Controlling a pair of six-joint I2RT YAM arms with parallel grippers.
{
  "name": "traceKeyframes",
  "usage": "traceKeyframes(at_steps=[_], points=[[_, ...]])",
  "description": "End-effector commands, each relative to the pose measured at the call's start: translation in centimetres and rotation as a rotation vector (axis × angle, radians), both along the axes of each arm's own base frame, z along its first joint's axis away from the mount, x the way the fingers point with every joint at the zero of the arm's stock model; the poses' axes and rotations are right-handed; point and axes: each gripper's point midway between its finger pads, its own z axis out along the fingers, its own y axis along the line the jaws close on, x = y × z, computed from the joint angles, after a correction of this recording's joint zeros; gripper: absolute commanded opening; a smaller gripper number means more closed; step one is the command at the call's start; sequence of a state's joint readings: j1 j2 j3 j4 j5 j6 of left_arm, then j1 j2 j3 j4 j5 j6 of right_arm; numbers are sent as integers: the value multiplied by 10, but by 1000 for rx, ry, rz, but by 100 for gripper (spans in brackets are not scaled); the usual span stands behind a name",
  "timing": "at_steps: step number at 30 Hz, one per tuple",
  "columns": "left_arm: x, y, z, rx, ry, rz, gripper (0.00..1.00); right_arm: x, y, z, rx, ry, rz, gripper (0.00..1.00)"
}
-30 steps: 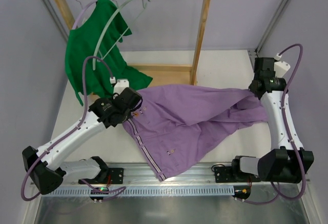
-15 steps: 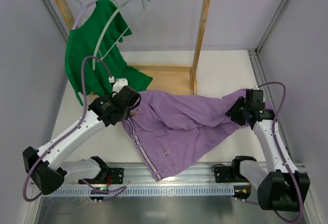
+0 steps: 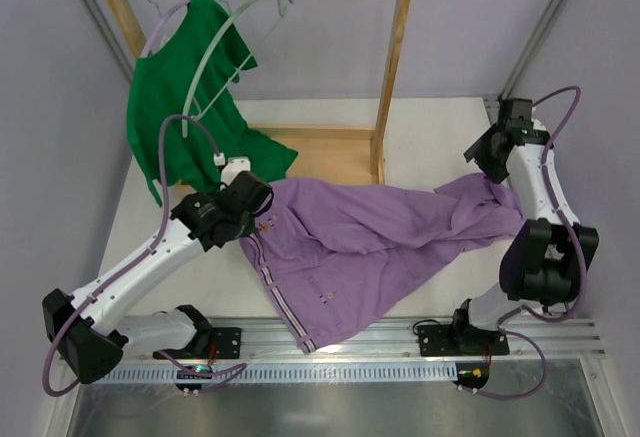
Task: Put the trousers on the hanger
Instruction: Fold the trousers
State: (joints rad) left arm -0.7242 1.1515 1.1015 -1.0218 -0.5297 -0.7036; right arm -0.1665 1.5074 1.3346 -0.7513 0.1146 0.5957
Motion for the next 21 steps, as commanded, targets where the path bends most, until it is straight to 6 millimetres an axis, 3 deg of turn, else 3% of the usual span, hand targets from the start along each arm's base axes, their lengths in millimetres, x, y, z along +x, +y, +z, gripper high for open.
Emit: traceKeyframes(at_steps=[1,8,14,21], points=[[3,-2,13,-70,-66,15,0,-11,-32,-26,-12,153,-148,61],[2,-17,15,-173,-83,-14,0,13,-56,-76,84,239,-245,59],[-1,-26,6,-208,-65,-54,1,47,-85,-77,52,216,-323,59],[-2,-27,9,-218,-77,-71,0,61,-99,-94,31,251,-387,59]])
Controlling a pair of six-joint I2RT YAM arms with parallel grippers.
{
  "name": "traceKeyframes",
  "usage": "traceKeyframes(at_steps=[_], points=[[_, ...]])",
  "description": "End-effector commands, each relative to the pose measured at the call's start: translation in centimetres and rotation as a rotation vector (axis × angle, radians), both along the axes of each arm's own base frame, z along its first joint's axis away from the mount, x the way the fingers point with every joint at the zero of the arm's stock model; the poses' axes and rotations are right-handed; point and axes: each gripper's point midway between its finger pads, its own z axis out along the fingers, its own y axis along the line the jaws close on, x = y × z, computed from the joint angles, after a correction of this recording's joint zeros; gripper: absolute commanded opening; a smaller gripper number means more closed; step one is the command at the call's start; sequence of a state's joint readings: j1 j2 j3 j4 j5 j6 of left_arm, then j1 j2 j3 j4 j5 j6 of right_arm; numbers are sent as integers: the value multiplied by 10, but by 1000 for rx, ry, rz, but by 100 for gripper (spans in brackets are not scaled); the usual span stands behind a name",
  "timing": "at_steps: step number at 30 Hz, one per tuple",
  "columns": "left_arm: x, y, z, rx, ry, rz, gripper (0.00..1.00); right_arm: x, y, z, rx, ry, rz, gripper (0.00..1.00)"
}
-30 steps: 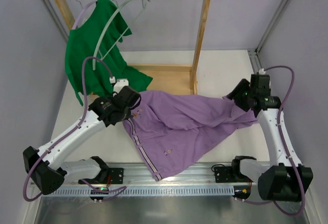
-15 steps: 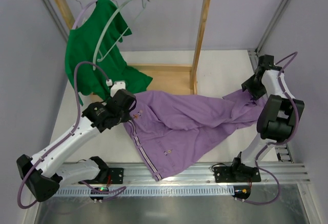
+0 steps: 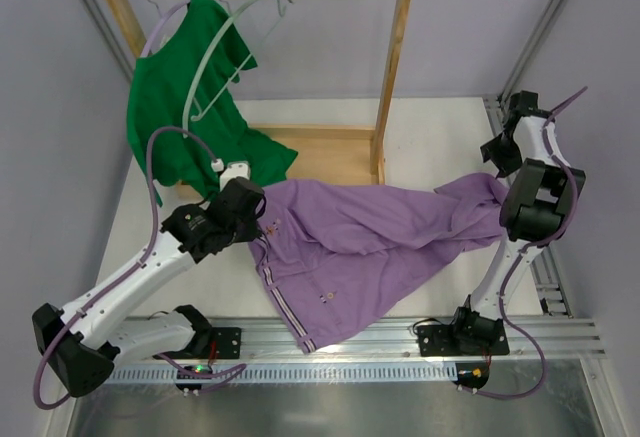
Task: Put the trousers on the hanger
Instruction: Fold the trousers
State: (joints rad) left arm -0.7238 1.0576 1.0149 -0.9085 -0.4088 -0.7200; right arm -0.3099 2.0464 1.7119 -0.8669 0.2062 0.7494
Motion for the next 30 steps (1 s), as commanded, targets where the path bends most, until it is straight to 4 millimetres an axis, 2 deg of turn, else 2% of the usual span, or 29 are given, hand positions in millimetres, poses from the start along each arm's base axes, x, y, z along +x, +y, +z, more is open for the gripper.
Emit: traceKeyframes(at_steps=[1,6,9,10,12,13,14,16,17,18,19,20,24,27,28,30], points=[[5,-6,13,-56,-57,-16,0,6,-13,-4,-29,19,-64,59],[4,-6,13,-58,-55,-18,1,17,-16,-25,-8,53,-80,59],[4,-7,10,-58,-53,-21,1,31,-21,-29,-17,25,-82,59],[5,-6,9,-54,-52,-19,0,32,-22,-38,-12,39,-79,58],[6,-6,9,-48,-54,-14,0,37,-23,-43,-10,41,-67,54],[7,-5,10,-43,-54,-10,0,35,-22,-48,-5,58,-59,48],[8,-4,10,-35,-57,-4,0,36,-23,-46,-12,59,-54,28],[10,1,10,-3,-57,11,0,33,-26,-38,-35,61,-40,14],[12,3,15,4,-68,20,0,31,-30,-20,-72,36,-37,7],[13,6,15,21,-72,30,0,31,-32,-10,-90,19,-33,4],[14,6,16,21,-76,32,0,32,-36,5,-120,-6,-14,4],[14,5,17,20,-77,31,0,32,-37,30,-151,-50,-6,3],[14,4,20,6,-79,34,0,27,-43,79,-219,-125,13,4],[14,4,20,1,-80,36,0,15,-38,82,-205,-99,16,3],[14,3,21,-2,-80,34,0,8,-34,78,-186,-68,8,4],[14,0,21,-11,-75,26,0,3,-25,68,-131,-43,-17,30]])
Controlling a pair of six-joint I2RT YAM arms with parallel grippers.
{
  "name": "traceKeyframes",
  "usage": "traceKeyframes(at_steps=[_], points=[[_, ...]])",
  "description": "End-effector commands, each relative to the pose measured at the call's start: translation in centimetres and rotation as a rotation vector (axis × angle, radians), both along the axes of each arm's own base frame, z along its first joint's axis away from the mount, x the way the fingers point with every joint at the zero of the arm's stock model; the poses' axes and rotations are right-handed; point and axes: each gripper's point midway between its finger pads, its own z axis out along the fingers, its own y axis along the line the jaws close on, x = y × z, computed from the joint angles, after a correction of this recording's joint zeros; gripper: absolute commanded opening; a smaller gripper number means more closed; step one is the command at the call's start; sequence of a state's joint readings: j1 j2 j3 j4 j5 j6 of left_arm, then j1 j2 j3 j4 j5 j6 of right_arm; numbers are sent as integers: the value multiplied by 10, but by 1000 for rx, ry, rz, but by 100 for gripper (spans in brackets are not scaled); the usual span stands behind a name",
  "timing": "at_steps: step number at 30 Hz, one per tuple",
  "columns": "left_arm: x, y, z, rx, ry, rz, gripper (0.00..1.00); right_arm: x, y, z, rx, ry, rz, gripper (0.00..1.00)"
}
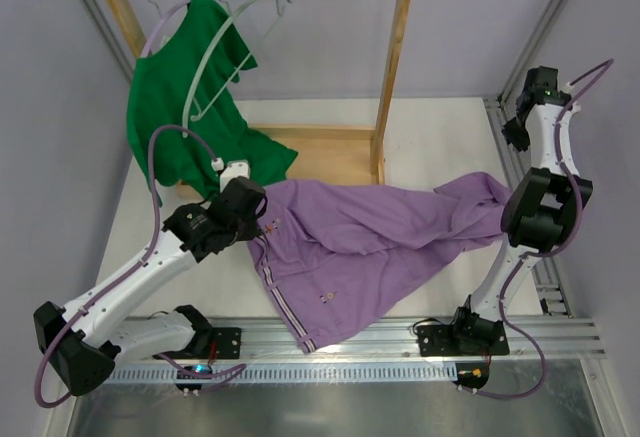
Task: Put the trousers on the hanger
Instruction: Fold the trousers
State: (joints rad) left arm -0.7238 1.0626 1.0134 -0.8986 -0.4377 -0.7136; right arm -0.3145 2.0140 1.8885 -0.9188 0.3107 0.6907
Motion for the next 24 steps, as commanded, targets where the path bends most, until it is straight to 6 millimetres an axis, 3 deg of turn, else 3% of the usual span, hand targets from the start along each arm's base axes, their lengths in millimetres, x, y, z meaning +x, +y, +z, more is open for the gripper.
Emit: traceKeyframes(at_steps=[1,2,10,19,24], points=[[9,-3,19,-31,-54,10,0,-23,9,-9,55,85,-30,38],[9,-4,19,-33,-53,10,0,-27,14,-16,81,102,-34,45],[8,-10,16,-61,-49,-7,1,-23,36,-49,256,105,-158,57],[7,-12,11,-68,-38,-18,1,-9,28,-77,254,130,-201,60],[5,-11,10,-73,-35,-15,0,1,17,-84,235,114,-197,60]])
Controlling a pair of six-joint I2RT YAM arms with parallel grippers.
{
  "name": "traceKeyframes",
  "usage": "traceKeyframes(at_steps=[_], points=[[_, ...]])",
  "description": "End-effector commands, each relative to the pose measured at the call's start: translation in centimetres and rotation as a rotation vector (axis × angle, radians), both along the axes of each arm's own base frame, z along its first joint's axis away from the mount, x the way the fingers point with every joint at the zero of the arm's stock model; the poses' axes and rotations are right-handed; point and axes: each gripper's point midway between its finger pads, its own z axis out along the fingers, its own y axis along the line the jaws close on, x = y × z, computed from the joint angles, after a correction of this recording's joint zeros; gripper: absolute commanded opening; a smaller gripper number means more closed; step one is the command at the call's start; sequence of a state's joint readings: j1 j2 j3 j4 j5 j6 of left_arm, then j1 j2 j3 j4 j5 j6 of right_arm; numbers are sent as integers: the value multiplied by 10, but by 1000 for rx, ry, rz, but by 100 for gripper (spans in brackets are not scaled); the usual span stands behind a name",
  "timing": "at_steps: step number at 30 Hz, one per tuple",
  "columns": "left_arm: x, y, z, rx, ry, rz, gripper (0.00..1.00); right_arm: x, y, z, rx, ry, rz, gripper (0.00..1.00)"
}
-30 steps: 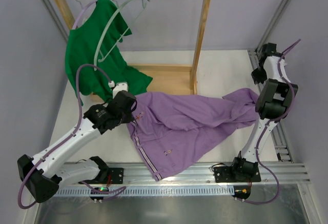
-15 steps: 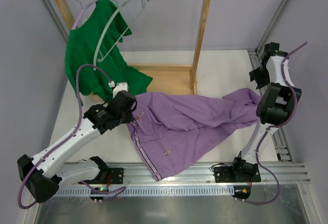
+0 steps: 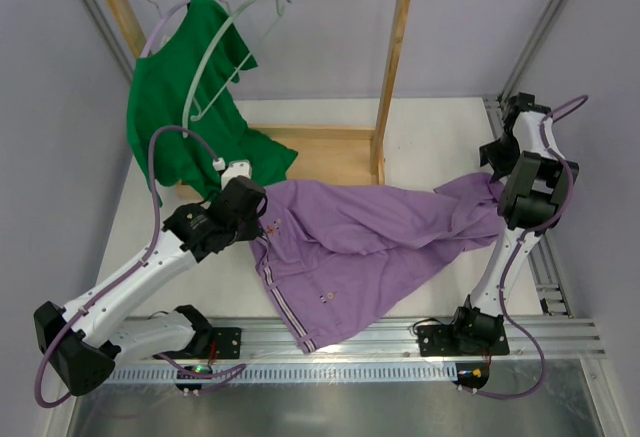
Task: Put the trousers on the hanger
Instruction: Fold the trousers
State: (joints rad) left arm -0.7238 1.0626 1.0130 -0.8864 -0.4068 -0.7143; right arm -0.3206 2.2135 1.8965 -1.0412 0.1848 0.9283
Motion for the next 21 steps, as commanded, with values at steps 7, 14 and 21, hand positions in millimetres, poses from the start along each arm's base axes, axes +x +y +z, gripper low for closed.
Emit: traceKeyframes(at_steps=[7,14,21], points=[[9,-1,6,-18,-43,21,0,18,-23,9,-66,-77,47,23],[18,11,8,75,-65,58,0,0,-38,44,-115,-141,69,4],[32,50,27,223,-117,182,0,-36,-42,114,-245,-191,70,4]])
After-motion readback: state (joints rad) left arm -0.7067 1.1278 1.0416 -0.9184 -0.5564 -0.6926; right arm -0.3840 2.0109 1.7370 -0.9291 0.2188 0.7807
